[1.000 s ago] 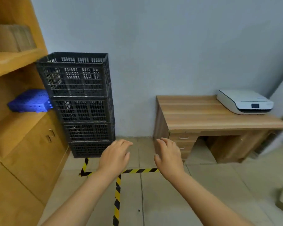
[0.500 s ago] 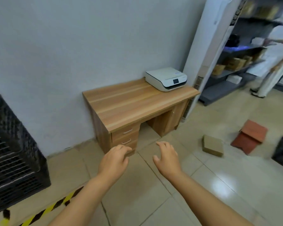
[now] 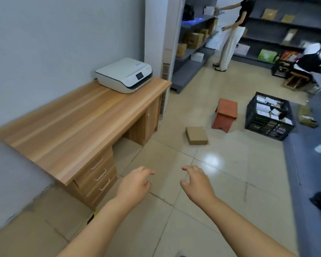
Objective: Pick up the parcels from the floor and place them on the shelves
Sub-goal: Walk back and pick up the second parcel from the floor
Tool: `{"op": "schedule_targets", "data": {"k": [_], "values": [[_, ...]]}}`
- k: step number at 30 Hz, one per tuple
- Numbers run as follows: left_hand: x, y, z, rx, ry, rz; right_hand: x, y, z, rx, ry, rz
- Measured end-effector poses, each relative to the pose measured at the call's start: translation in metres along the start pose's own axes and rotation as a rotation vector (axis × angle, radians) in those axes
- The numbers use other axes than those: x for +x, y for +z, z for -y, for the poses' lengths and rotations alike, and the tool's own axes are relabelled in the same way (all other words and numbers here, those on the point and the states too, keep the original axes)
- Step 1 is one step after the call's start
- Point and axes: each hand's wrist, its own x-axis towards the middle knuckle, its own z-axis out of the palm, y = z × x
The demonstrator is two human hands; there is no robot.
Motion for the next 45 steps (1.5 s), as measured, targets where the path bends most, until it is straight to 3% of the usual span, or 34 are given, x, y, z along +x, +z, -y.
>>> {"op": "schedule_targets", "data": {"k": [9, 16, 24, 33, 45], "values": [[0.151, 0.04, -0.069, -0.052, 0.028, 0.103, 0.109, -0.055, -0.093, 0.054, 0.114, -0.062], [0.262, 0.059, -0.111, -0.08, 0.009, 0.079, 0.205, -0.109, -0.156, 0.053, 0.123, -0.055], [0.377, 0.07, -0.116, -0.074, -0.038, 0.07, 0.309, -0.135, -0.193, 0.055, 0.149, -0.056], [0.545, 0.075, -0.109, -0.104, 0.042, 0.126, 0.443, -0.171, -0.21, 0.077, 0.258, -0.121], [0.714, 0.117, -0.123, -0.033, 0.107, 0.31, 0.57, -0.202, -0.268, 0.132, 0.41, -0.129]]}}
